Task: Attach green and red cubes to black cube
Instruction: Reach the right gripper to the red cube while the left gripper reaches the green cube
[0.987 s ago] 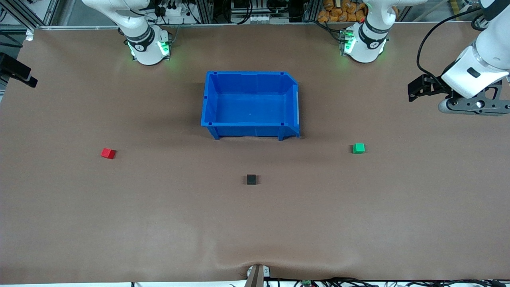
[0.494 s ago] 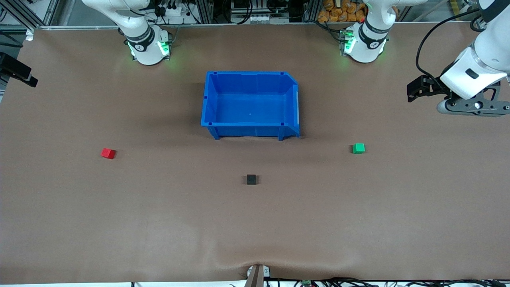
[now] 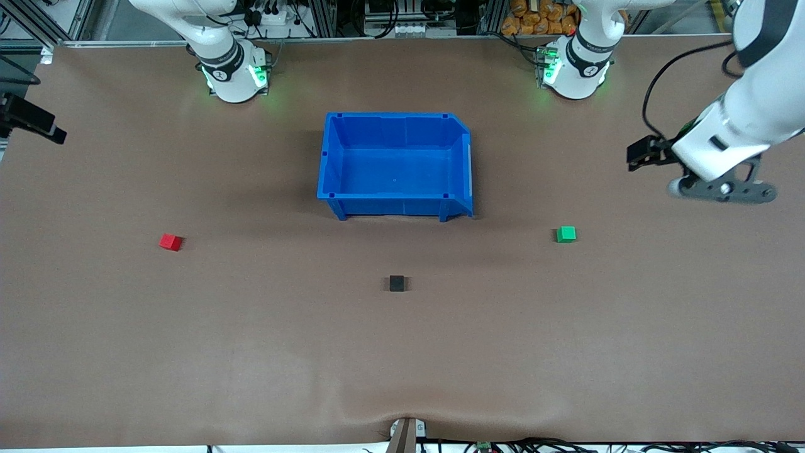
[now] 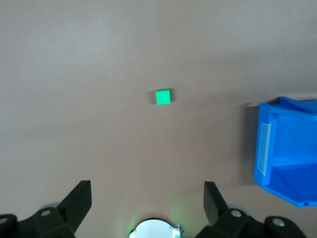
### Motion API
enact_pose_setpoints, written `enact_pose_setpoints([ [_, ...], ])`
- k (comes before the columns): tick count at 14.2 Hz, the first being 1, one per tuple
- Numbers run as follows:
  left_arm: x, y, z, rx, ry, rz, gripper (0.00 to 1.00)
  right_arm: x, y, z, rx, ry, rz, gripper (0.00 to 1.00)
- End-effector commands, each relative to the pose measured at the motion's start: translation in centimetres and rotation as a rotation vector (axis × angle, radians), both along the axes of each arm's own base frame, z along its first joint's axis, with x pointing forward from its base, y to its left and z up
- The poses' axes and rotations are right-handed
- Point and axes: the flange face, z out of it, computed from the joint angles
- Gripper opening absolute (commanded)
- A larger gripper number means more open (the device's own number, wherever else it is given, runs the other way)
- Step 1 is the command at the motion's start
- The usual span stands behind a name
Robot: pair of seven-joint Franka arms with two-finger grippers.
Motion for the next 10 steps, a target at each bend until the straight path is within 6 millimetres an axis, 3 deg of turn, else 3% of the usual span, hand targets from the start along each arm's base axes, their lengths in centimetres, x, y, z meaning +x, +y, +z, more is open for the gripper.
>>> enact_pose_setpoints([
  [1, 1.5, -1.2, -3.3, -0.019, 0.024, -0.021, 1.00, 2.5, -0.5, -2.5, 0.014, 0.027, -0.010, 1.00],
  [2, 1.7, -1.7, -4.8, -0.022, 0.023, -0.032, 1.00, 2.8, -0.7, -3.0, 0.014, 0.026, -0.015, 1.00],
  [5, 1.2, -3.0, -10.6, -0.031, 0.002, -0.069, 1.00, 6.3, -0.6, -11.3, 0.024, 0.175, -0.014, 1.00],
  [7, 0.4, -4.0, -15.3, -0.037, -0.023, -0.110, 1.00, 7.6, -1.3, -14.4, 0.036, 0.196, -0.029, 1.00],
  [8, 0.3, -4.1, -17.9, -0.040, -0.032, -0.124, 1.00, 8.7, -1.5, -18.2, 0.036, 0.256, -0.032, 1.00],
  [10, 0.3, -4.6, -22.3, -0.043, 0.011, -0.136, 1.00, 10.3, -2.5, -23.8, 0.030, 0.304, -0.045, 1.00],
])
